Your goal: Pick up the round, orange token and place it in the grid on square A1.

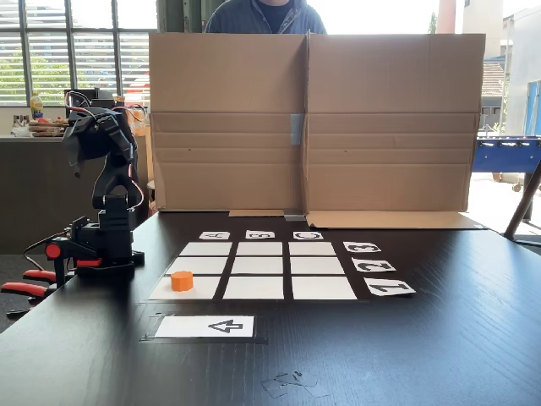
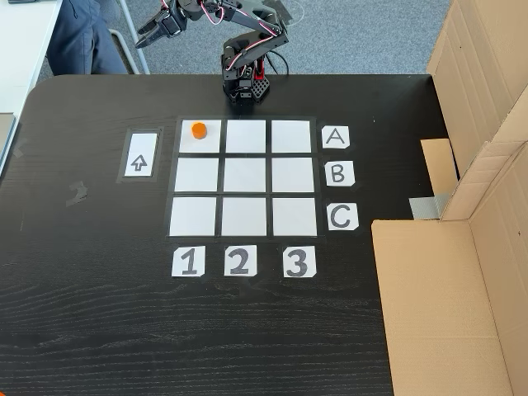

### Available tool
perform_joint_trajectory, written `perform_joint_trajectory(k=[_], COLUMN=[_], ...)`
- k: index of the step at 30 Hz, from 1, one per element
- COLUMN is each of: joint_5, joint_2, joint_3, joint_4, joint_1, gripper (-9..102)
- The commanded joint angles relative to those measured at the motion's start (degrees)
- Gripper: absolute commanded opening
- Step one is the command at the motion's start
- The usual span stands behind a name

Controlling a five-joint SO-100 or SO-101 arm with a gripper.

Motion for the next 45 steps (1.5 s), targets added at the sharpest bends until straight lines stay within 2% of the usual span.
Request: perform_joint_trajectory(k=[1, 12, 21, 37, 45], joint_5=[-0.7, -4.5, -6.7, -7.6, -9.2], joint_2=[5.4, 16.6, 20.3, 29.9, 30.4], joint_3=[3.1, 21.4, 34.6, 47.1, 50.5], joint_4=[0.2, -0.8, -9.9, -9.7, -8.4], joint_1=[4.6, 12.0, 14.7, 15.2, 15.6], gripper=[32, 30, 30, 27, 21])
